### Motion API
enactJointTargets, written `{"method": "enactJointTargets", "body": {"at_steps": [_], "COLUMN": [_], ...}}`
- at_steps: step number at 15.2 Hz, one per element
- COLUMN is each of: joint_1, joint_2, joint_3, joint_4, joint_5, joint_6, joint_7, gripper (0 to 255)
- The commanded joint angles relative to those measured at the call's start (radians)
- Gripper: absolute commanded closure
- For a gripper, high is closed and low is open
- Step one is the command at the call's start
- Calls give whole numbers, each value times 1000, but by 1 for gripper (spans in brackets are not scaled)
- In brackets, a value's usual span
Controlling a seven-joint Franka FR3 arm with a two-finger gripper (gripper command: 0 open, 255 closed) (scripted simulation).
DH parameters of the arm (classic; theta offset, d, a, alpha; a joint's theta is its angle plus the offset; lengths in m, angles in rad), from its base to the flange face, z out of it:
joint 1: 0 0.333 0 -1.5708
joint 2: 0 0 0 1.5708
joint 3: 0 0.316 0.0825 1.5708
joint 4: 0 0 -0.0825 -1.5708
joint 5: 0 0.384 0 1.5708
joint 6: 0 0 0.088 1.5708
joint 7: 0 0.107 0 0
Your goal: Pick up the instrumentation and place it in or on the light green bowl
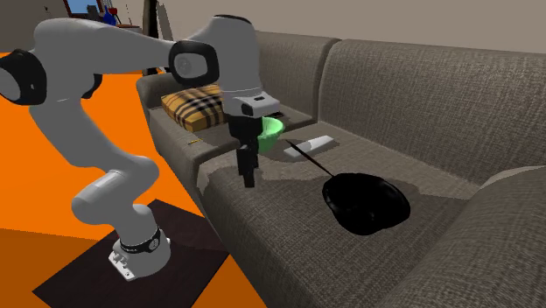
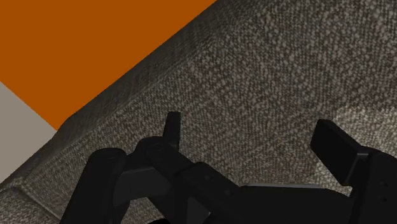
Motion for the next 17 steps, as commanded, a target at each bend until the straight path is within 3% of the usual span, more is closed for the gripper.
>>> {"method": "enactJointTargets", "body": {"at_steps": [1,17], "joint_1": [20,169], "joint_2": [59,515], "joint_3": [21,204], "joint_4": [41,470], "joint_5": [8,-7], "joint_6": [11,-22], "joint_7": [-11,-74], "gripper": [0,0]}}
